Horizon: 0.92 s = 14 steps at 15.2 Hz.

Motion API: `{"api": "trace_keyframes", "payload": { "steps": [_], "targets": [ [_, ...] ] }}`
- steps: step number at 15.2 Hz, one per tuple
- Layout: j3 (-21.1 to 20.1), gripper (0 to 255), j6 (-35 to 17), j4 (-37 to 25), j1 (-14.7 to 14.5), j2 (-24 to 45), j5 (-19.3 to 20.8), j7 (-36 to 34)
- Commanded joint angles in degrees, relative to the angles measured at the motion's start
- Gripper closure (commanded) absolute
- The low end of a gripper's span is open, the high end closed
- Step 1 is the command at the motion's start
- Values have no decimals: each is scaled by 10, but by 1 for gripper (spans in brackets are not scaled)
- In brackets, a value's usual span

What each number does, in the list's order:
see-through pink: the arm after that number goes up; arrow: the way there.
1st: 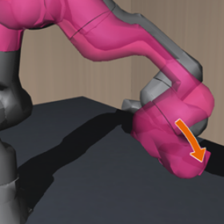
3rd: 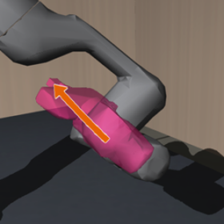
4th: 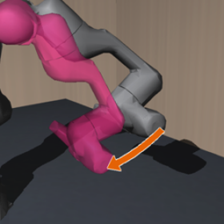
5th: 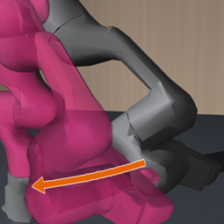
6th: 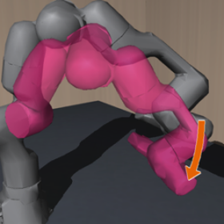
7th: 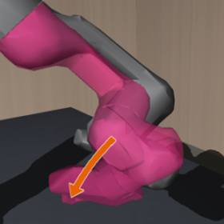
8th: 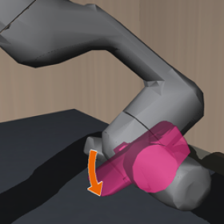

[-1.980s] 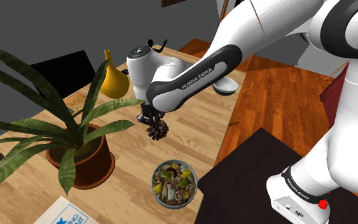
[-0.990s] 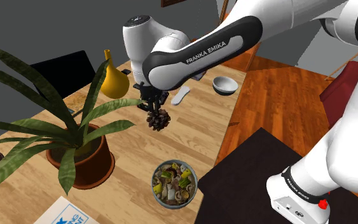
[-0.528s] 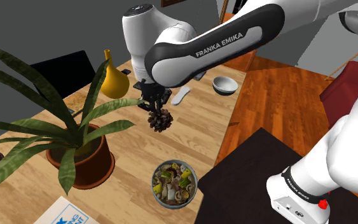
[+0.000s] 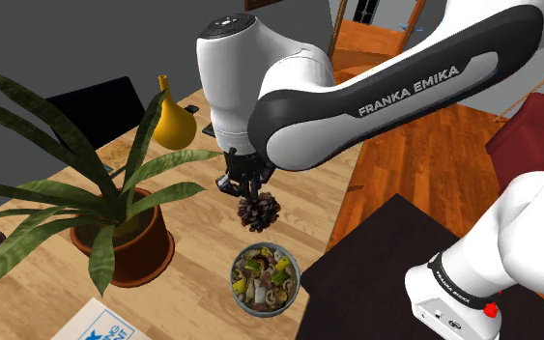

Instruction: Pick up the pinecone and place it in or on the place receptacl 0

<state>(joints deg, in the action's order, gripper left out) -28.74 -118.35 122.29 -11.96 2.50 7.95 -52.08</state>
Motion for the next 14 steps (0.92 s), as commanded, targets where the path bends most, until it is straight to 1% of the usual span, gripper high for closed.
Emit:
{"api": "trace_keyframes", "payload": {
  "steps": [1, 9, 14],
  "targets": [
    [-12, 255, 5, 26, -10, -35, -22, -10],
    [-55, 255, 30, 94, -63, -138, -99, -58],
    [-61, 255, -10, 115, -61, -116, -87, -70]
  ]
}}
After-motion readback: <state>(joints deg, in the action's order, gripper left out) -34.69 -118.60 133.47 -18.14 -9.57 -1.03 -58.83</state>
